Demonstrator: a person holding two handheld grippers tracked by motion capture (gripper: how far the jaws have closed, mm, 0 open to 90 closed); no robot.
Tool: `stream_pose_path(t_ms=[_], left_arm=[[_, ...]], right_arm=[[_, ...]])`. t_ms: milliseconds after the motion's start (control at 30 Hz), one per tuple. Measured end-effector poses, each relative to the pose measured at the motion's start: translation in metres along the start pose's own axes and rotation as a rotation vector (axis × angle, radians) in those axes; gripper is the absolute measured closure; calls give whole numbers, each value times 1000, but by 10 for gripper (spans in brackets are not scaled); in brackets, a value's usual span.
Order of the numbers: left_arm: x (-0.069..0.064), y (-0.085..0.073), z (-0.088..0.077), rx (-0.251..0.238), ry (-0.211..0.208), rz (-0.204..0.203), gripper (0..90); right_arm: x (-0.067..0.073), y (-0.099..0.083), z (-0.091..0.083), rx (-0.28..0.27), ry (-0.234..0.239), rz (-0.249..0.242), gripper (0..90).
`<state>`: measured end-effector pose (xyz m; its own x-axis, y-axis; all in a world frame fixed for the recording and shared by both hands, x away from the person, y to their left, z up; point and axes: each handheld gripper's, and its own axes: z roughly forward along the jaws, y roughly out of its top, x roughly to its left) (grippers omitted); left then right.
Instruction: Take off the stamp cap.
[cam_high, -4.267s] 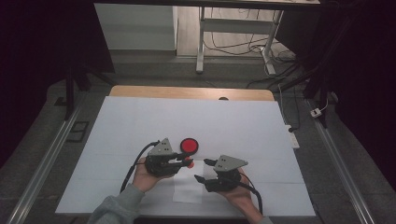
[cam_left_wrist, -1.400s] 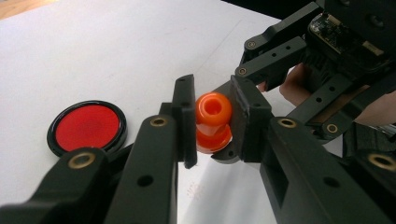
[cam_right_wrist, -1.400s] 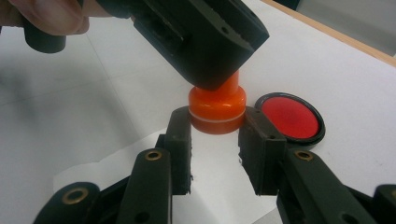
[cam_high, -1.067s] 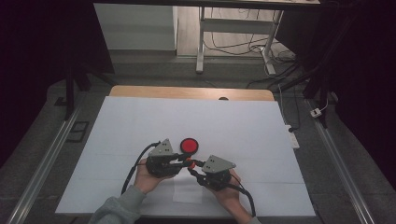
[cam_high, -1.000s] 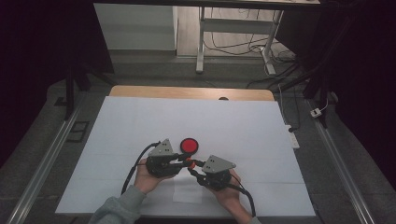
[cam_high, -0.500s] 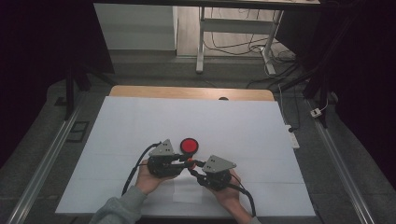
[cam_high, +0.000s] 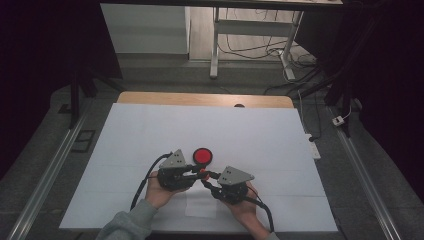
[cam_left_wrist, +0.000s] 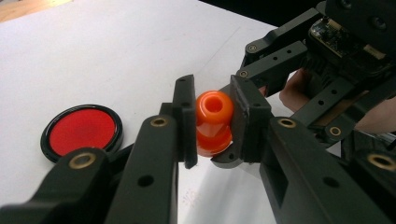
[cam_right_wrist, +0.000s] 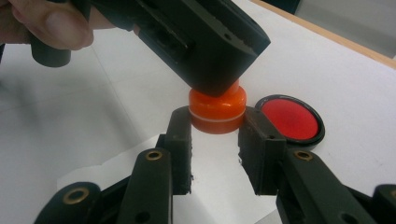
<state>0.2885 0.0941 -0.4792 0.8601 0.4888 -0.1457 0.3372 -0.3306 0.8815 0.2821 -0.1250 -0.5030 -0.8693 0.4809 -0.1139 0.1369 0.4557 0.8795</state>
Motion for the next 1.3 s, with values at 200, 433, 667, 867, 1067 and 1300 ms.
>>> stream_pose_path(t_ms=[200,433,667,867,1067,1300], left_arm=[[-1,0,0,-4,8,0,732],[-1,0,-1,-13,9,-1,733],[-1,0,-1,-21,10,-9,733],[-1,0,-2,-30,9,-13,733],[6,3,-19,-116,49,-44,733],[7,1,-17,-93,13,-45,732]], right_arm=[[-1,0,0,-1,0,-3,652],[-1,0,-1,-7,-1,-2,653],[-1,1,-1,-10,-3,11,654],[-1,1,-2,-13,-2,24,654],[-3,-4,1,38,-7,16,654],[3,0,-3,11,2,3,654]])
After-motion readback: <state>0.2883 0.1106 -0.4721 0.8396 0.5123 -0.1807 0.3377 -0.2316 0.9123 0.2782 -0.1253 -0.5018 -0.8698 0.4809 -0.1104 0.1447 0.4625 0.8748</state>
